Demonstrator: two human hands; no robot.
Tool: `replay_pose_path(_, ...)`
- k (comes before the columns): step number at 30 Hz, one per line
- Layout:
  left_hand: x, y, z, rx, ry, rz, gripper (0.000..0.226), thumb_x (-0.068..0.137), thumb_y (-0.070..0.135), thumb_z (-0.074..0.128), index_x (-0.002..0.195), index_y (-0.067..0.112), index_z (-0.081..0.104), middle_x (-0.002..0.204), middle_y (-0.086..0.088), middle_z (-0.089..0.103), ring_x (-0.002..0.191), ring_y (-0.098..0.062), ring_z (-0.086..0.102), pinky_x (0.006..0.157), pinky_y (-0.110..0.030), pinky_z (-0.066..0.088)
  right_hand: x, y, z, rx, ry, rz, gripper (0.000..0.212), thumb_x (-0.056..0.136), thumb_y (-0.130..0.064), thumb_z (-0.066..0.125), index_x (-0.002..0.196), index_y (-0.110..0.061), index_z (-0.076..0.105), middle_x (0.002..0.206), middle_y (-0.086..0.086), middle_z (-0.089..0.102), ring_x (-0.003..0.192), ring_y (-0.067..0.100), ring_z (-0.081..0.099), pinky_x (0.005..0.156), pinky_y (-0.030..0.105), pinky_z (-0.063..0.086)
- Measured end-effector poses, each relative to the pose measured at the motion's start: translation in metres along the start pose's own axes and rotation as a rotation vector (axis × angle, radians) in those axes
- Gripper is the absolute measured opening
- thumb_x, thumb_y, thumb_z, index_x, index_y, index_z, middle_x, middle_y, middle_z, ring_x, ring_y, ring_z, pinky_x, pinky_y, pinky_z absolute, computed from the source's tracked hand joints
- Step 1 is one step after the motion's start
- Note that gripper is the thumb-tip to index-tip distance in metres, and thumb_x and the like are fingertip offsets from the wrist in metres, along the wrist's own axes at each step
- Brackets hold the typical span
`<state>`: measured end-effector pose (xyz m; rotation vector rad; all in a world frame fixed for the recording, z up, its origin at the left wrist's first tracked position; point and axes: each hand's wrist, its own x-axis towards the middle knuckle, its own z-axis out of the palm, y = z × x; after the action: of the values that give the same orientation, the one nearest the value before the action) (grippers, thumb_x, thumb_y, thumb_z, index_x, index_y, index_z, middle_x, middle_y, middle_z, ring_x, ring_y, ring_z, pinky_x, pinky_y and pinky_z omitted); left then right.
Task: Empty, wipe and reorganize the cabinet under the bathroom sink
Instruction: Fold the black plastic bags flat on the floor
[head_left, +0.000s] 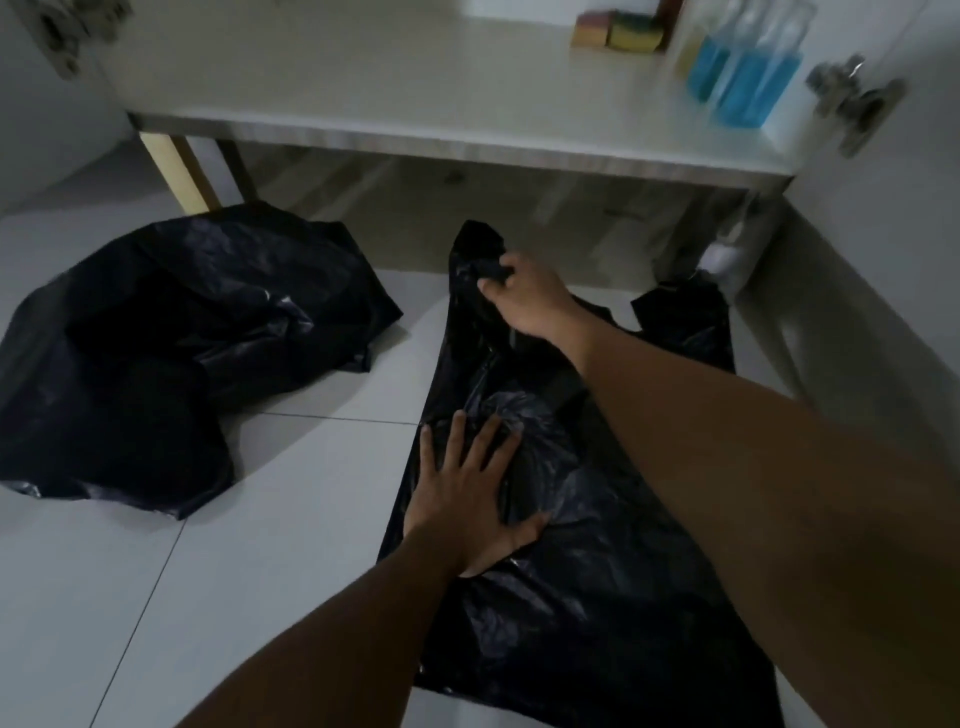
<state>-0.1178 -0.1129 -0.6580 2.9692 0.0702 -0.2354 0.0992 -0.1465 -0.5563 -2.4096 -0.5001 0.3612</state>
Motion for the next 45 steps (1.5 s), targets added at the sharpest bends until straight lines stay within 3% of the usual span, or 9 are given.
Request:
replay_pose_path(4, 0.0, 0.0, 0.0, -0.018, 0.015, -0.015, 0.101, 0.074, 0.092, 0.015, 0.155, 0.037, -0.013, 0.164, 0.007, -0.02, 0.144, -0.029, -0.034, 0.114, -0.061, -0.015, 0.032, -0.004, 0.006, 0.002, 0.07, 0.089, 0.077, 0.091, -0.056, 0.051, 0.153, -0.022, 0.021, 0.154, 0.005, 0.034, 0.143, 0.033, 0.023, 0.113, 0.047, 0.029)
replay_pose_path(6, -0.001, 0.0, -0.002, -0.031, 0.015, -0.013, 0.101, 0.074, 0.091, 0.017, 0.155, 0.037, -0.009, 0.164, 0.007, -0.017, 0.145, -0.028, -0.034, 0.115, -0.061, -0.015, 0.038, -0.006, 0.006, 0.166, 0.023, 0.171, 0.085, 0.089, -0.056, 0.057, 0.154, -0.019, 0.015, 0.156, 0.005, 0.03, 0.143, 0.03, 0.027, 0.112, 0.037, 0.03)
replay_pose_path(9, -0.002, 0.0, -0.002, -0.057, -0.003, -0.011, 0.102, 0.074, 0.091, 0.021, 0.156, 0.036, -0.004, 0.165, 0.006, -0.012, 0.146, -0.028, -0.031, 0.115, -0.061, -0.013, 0.042, -0.016, 0.007, 0.503, 0.022, 0.199, 0.051, 0.089, -0.032, 0.069, 0.129, -0.003, 0.055, 0.134, 0.011, 0.058, 0.1, 0.017, 0.062, 0.073, 0.008, 0.046)
replay_pose_path(14, 0.002, 0.0, -0.005, -0.039, -0.011, 0.004, 0.106, 0.072, 0.092, 0.019, 0.157, 0.033, -0.004, 0.165, 0.004, -0.012, 0.146, -0.03, -0.03, 0.115, -0.062, -0.012, 0.055, -0.037, -0.022, 0.659, -0.048, 0.364, 0.012, 0.09, -0.019, 0.064, 0.087, -0.007, 0.064, 0.09, 0.009, 0.069, 0.066, 0.019, 0.066, 0.043, 0.019, 0.05)
replay_pose_path(23, 0.003, 0.0, -0.009, -0.043, -0.028, -0.005, 0.11, 0.07, 0.093, 0.022, 0.157, 0.031, -0.007, 0.164, 0.002, -0.019, 0.144, -0.029, -0.034, 0.115, -0.063, -0.013, 0.093, -0.042, -0.04, 0.969, 0.2, 0.293, 0.013, 0.09, -0.006, 0.058, 0.103, -0.009, 0.062, 0.09, 0.008, 0.063, 0.077, 0.02, 0.062, 0.061, 0.027, 0.052)
replay_pose_path(31, 0.002, 0.002, -0.01, -0.053, -0.036, -0.002, 0.11, 0.07, 0.093, 0.021, 0.157, 0.032, -0.009, 0.162, 0.004, -0.024, 0.142, -0.026, -0.038, 0.115, -0.062, -0.014, 0.105, -0.027, -0.04, 0.882, 0.125, 0.196, 0.062, 0.086, -0.001, 0.068, 0.141, -0.01, 0.041, 0.127, 0.01, 0.056, 0.105, 0.021, 0.062, 0.079, 0.029, 0.059)
replay_pose_path(38, 0.003, 0.002, -0.013, -0.059, -0.052, -0.001, 0.109, 0.07, 0.094, 0.021, 0.155, 0.034, -0.014, 0.162, 0.004, -0.027, 0.142, -0.028, -0.039, 0.115, -0.062, -0.014, 0.093, -0.002, -0.048, 0.141, 0.306, -0.005, 0.041, 0.095, -0.032, 0.058, 0.129, -0.011, 0.048, 0.119, 0.005, 0.054, 0.103, 0.015, 0.055, 0.096, 0.033, 0.049)
replay_pose_path(41, 0.002, 0.002, -0.015, -0.049, -0.063, 0.008, 0.11, 0.069, 0.094, 0.021, 0.155, 0.035, -0.014, 0.162, 0.003, -0.027, 0.141, -0.03, -0.04, 0.114, -0.063, -0.015, 0.028, 0.031, -0.043, -0.049, 0.391, -0.139, 0.036, 0.096, -0.043, 0.05, 0.118, -0.015, 0.054, 0.108, 0.004, 0.058, 0.097, 0.019, 0.056, 0.085, 0.035, 0.049)
replay_pose_path(45, 0.002, 0.003, -0.013, -0.03, -0.045, 0.003, 0.11, 0.069, 0.094, 0.02, 0.156, 0.035, -0.013, 0.162, 0.002, -0.025, 0.142, -0.031, -0.037, 0.114, -0.063, -0.015, -0.061, 0.09, -0.021, -0.578, 0.097, -0.186, 0.047, 0.096, -0.061, 0.033, 0.107, -0.02, 0.054, 0.11, 0.007, 0.053, 0.109, 0.029, 0.048, 0.091, 0.047, 0.04)
